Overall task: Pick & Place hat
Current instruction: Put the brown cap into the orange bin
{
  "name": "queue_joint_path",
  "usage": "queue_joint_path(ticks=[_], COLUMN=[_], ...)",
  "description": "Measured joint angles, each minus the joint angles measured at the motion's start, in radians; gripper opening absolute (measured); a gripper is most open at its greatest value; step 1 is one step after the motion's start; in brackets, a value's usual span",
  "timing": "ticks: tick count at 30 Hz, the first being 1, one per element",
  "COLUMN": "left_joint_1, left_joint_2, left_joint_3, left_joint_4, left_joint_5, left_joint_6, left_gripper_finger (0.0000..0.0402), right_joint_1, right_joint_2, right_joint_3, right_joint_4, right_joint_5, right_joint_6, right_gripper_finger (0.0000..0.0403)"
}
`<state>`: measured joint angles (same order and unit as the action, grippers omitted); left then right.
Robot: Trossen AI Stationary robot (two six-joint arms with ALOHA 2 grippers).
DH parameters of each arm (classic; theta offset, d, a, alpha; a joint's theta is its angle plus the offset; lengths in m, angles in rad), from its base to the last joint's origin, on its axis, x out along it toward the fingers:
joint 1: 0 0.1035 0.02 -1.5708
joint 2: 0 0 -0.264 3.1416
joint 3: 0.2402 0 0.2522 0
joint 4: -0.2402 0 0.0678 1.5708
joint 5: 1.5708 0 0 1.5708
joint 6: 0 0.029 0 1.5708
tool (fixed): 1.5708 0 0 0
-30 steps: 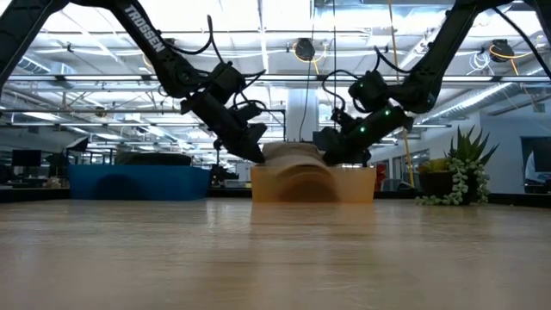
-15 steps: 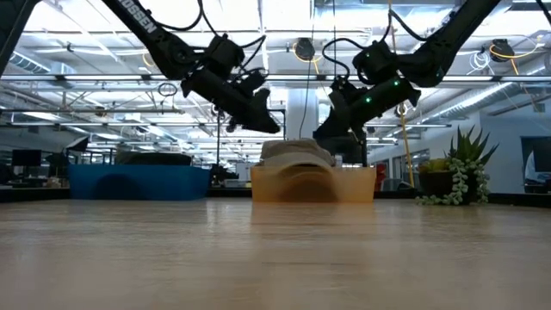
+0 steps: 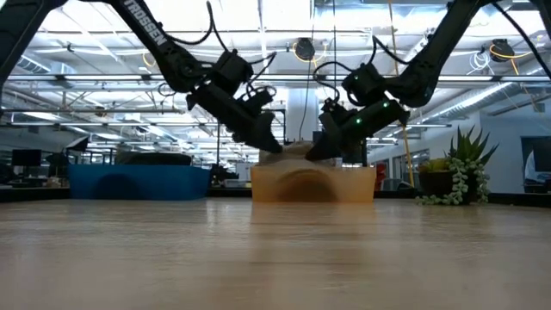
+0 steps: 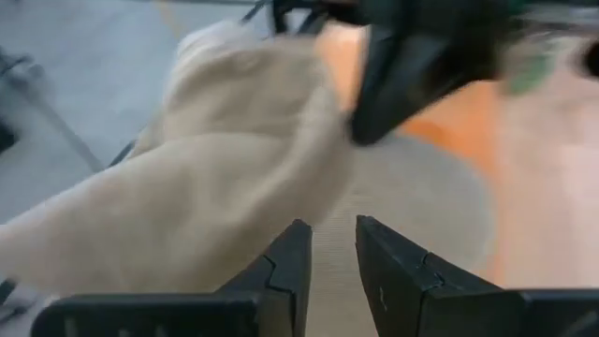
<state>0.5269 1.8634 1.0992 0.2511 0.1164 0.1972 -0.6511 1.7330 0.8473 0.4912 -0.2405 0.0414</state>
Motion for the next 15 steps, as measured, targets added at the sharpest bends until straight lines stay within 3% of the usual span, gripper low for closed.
queue_joint_path(ticks=[15], left_joint_1=[0.049], left_joint_2=[0.112], left_joint_3=[0.002], left_joint_4=[0.058], left_joint_5=[0.005], left_joint_6=[-0.035], left_gripper_finger=[0.0092], right_joint_1=[-0.060], right_joint_2=[0.061], right_joint_3=[0.036], right_joint_4=[-0.104], right_joint_5=[-0.024], right_joint_6=[0.013], right_gripper_finger=[0.0000])
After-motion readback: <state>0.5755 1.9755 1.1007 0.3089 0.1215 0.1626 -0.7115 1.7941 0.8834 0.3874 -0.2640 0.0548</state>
